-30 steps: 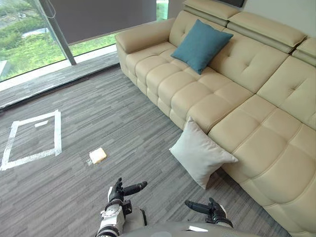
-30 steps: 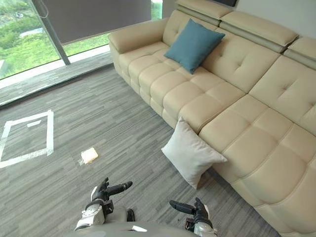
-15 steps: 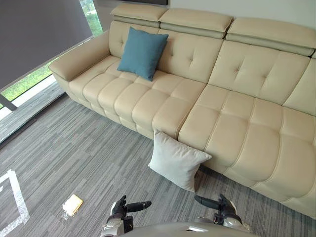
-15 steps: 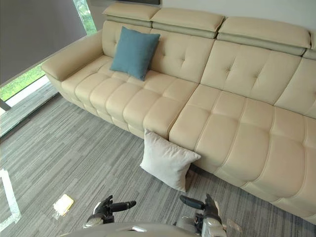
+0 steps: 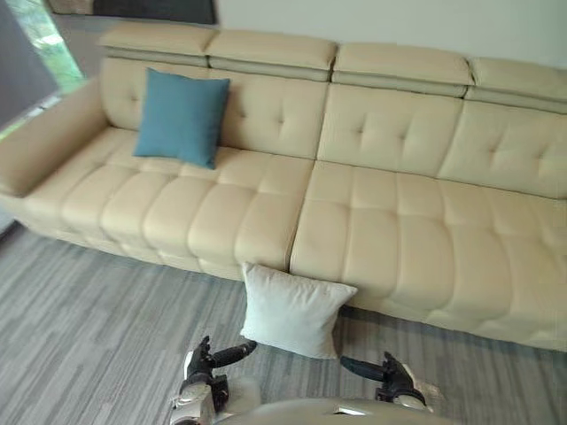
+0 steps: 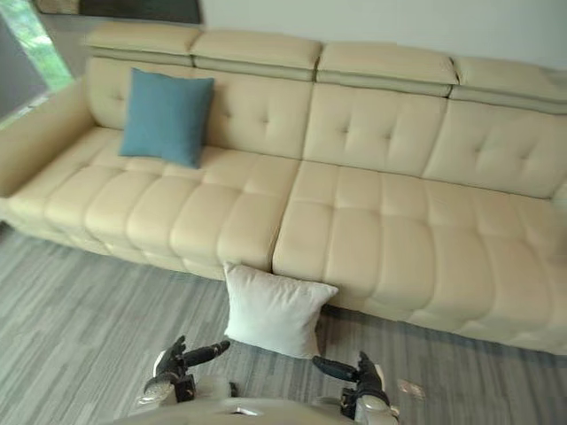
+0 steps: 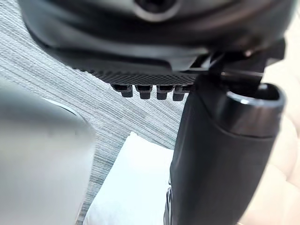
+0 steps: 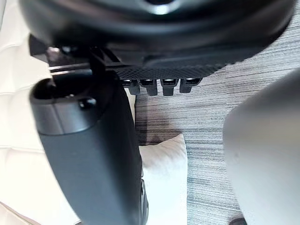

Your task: Pick up cushions and gather them together orderly.

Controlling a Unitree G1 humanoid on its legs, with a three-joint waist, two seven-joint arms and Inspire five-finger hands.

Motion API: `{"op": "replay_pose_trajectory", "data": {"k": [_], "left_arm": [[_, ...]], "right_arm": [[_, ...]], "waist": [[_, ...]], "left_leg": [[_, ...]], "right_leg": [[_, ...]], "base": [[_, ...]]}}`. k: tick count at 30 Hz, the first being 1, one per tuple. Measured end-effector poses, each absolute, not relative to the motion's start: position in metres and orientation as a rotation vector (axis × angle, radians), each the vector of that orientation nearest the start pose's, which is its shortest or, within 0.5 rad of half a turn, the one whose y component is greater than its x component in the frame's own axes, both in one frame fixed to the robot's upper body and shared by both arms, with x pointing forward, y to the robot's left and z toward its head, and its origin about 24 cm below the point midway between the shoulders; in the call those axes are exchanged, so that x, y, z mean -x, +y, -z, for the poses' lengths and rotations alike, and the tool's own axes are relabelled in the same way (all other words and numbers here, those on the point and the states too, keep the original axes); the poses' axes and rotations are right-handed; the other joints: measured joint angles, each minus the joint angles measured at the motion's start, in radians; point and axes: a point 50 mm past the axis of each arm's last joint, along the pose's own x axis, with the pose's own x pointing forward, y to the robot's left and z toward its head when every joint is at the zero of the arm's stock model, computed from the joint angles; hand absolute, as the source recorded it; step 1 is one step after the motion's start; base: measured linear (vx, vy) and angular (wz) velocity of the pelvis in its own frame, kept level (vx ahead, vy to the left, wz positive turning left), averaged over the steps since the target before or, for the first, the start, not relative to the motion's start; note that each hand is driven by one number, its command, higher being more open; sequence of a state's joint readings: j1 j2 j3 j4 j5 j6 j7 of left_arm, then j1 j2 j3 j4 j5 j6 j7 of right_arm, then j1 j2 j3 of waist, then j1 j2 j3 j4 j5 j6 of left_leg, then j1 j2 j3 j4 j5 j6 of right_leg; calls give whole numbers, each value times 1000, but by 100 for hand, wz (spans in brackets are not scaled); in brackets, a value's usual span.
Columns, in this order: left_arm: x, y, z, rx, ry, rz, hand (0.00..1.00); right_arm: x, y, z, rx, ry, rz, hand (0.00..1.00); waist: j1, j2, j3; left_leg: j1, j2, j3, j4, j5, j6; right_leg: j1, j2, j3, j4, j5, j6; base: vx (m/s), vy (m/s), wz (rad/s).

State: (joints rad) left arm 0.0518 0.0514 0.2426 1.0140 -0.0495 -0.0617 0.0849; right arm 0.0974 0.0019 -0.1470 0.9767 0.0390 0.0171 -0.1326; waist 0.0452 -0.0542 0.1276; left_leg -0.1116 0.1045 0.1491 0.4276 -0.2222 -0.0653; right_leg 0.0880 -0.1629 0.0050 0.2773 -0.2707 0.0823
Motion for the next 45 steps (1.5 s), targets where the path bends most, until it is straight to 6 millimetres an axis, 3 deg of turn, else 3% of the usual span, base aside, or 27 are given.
{"op": "replay_pose_trajectory", "data": {"k": [3, 8, 11, 12, 13, 14, 15, 18, 23, 29, 32, 34, 35, 37, 41, 43, 44, 45], "left_arm": [[-112, 205, 154, 73, 1005, -365, 100], [-103, 192, 160, 76, 1051, -321, 100], [-99, 188, 161, 84, 1068, -313, 100], [-102, 189, 161, 83, 1061, -315, 100], [-102, 189, 161, 82, 1060, -316, 100], [-99, 195, 160, 70, 1062, -324, 100], [-101, 198, 159, 62, 1055, -326, 100], [-105, 189, 160, 81, 1055, -311, 100], [-103, 184, 161, 91, 1059, -307, 100], [-111, 195, 156, 90, 1016, -353, 100], [-145, 207, 140, 91, 891, -402, 100], [-164, 206, 130, 101, 820, -407, 100], [-174, 204, 125, 101, 787, -401, 100], [-188, 209, 115, 102, 731, -412, 100], [-220, 222, 90, 85, 606, -435, 100], [-244, 229, 68, 62, 512, -429, 100], [-268, 234, 45, 46, 421, -421, 100], [-274, 235, 39, 42, 397, -420, 100]], "right_arm": [[-99, -179, 160, -43, 1090, 303, 100], [-99, -186, 159, -10, 1089, 303, 100], [-98, -191, 158, 3, 1088, 309, 100], [-99, -193, 158, -1, 1085, 317, 100], [-102, -195, 157, 6, 1075, 317, 100], [-101, -189, 158, 8, 1073, 298, 100], [-99, -186, 158, 2, 1078, 296, 100], [-100, -192, 157, 13, 1067, 308, 100], [-98, -197, 157, 10, 1071, 332, 100], [-102, -195, 156, -5, 1059, 346, 100], [-130, -190, 148, -38, 979, 354, 100], [-151, -195, 138, -36, 903, 373, 100], [-161, -199, 132, -36, 865, 384, 100], [-176, -198, 125, -49, 818, 392, 100], [-205, -198, 106, -79, 708, 407, 100], [-225, -199, 91, -93, 635, 420, 100], [-246, -200, 75, -100, 567, 420, 100], [-252, -199, 71, -100, 551, 419, 100]], "waist": [[4, 0, -9], [7, 46, -33], [7, 58, -40], [3, 58, -35], [4, 64, -30], [4, 41, -32], [6, 27, -29], [4, 56, -23], [3, 69, -19], [11, 40, 5], [27, 0, 89], [31, 16, 128], [30, 20, 147], [35, 5, 172], [34, -3, 232], [33, -3, 253], [32, -5, 278], [32, -6, 289]], "left_leg": [[20, -3, 39, -14, -6, 10], [162, 15, 144, -128, -5, 8], [225, 32, 172, -176, 9, -2], [261, 42, 170, -204, 15, 3], [266, 49, 167, -207, 15, 3], [262, 55, 151, -198, 17, 6], [258, 41, 142, -197, 18, 5], [244, 67, 96, -224, 40, -18], [241, 71, 29, -252, 89, -45], [131, 55, -45, -173, 98, -53], [-63, 55, -92, 24, 86, -51], [-194, 75, -123, 151, 24, -53], [-244, 80, -138, 193, -36, -77], [-332, 80, -147, 276, -54, -75], [-457, 80, -166, 329, -39, -66], [-550, 79, -177, 349, -19, -60], [-633, 79, -185, 365, -7, -57], [-649, 79, -186, 369, -3, -57]], "right_leg": [[2, -9, 34, -25, 25, 21], [-11, 12, 89, 36, 42, 29], [-85, 27, 68, 221, 43, 29], [-164, 31, 27, 402, 70, 13], [-202, 36, 16, 454, 25, 12], [-202, 49, -35, 276, 25, -15], [-202, 43, -48, 251, 30, -24], [-145, 57, -111, 138, 10, -25], [-97, 53, -188, 111, 11, -27], [-126, 28, -253, 133, 11, -28], [-259, 8, -258, 249, -5, -52], [-376, 7, -267, 366, -45, -68], [-441, -6, -270, 454, -78, -72], [-531, -21, -258, 542, -101, -75], [-656, -21, -251, 604, -101, -79], [-750, -21, -250, 628, -93, -82], [-833, -19, -250, 643, -79, -86], [-849, -19, -249, 646, -71, -86]], "base": [[164, 84, -37], [131, 4, -69], [114, -64, -39], [126, -124, -19], [105, -162, 7], [70, -185, 15], [76, -197, 30], [73, -201, 28], [21, -116, 46], [-45, -21, 39], [-247, -45, 26], [-348, -58, 24], [-356, -37, 17], [-272, -27, 4], [-216, -24, 1], [-202, -30, 0], [-173, -10, -5], [-85, 7, -8]]}}
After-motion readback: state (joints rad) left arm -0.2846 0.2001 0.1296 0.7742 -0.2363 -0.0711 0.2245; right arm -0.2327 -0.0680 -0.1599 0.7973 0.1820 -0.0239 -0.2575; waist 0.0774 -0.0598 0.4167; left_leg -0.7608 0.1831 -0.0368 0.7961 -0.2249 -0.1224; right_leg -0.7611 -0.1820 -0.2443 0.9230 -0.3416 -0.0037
